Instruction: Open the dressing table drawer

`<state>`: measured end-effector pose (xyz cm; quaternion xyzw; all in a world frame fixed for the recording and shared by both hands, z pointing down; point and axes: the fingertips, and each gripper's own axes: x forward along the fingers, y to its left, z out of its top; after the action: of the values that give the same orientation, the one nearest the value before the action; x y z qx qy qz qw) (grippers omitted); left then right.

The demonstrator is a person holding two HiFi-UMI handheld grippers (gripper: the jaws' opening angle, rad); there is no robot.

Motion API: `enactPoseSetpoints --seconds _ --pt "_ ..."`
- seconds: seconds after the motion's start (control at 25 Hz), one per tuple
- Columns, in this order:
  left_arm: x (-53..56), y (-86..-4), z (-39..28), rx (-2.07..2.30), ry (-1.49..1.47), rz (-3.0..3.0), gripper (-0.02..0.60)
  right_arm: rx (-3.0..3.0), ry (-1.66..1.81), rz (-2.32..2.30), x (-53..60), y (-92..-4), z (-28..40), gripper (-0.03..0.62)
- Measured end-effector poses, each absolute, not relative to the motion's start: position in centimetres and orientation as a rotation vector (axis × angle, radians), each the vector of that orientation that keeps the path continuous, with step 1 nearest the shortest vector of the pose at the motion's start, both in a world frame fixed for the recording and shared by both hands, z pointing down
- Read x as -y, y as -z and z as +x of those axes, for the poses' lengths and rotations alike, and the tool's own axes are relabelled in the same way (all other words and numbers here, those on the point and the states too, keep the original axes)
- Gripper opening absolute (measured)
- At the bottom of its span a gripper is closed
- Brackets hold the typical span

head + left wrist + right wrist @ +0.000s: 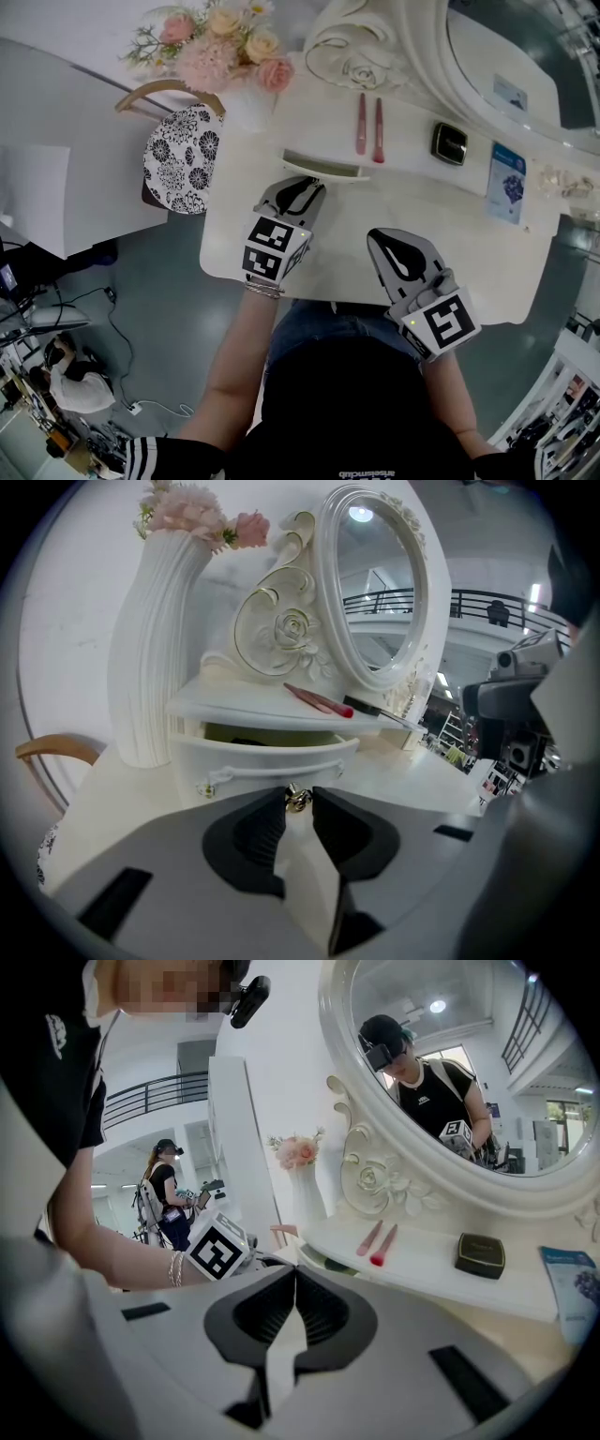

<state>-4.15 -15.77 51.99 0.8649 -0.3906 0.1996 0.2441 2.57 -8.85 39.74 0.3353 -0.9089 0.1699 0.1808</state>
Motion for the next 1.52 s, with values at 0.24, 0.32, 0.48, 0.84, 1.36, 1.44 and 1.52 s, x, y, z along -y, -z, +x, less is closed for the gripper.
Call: enactPoseSetpoints --seconds 0.24,0.32,0.48,0.84,1.36,1.44,1.52 --pt "15.2 -52.0 -4.3 1.06 -0.55 2.364 0.101 2.605 -0.464 0.961 8.5 -39.0 2.2 0.02" --pt "14.9 -52.0 -4.4 1.058 -0.554 2.365 0.101 2.625 -0.454 0.966 8.4 -38.7 2.1 0.02" --pt "14.5 -52.2 -4.4 1.056 -0.564 2.366 0.101 2.564 -0.462 0.963 7.8 -39.4 2.7 0.02" --pt "14.1 -52.1 -4.4 1.075 -0.548 2.358 0.107 2.578 -0.453 0.959 7.6 -38.9 2.5 0.02" --pt "12.1 -49.7 -5.1 1.068 -0.545 2.459 0.126 2.611 -0.423 0.971 7.2 -37.8 1.7 0.02" --pt "11.9 -48.8 -5.3 1.062 -0.517 2.469 0.125 2.622 -0.418 0.984 7.2 -37.3 1.5 0.02" --pt "11.7 -48.1 -5.4 1.057 -0.491 2.479 0.121 2.625 -0.41 0.996 7.2 -37.1 1.4 0.02"
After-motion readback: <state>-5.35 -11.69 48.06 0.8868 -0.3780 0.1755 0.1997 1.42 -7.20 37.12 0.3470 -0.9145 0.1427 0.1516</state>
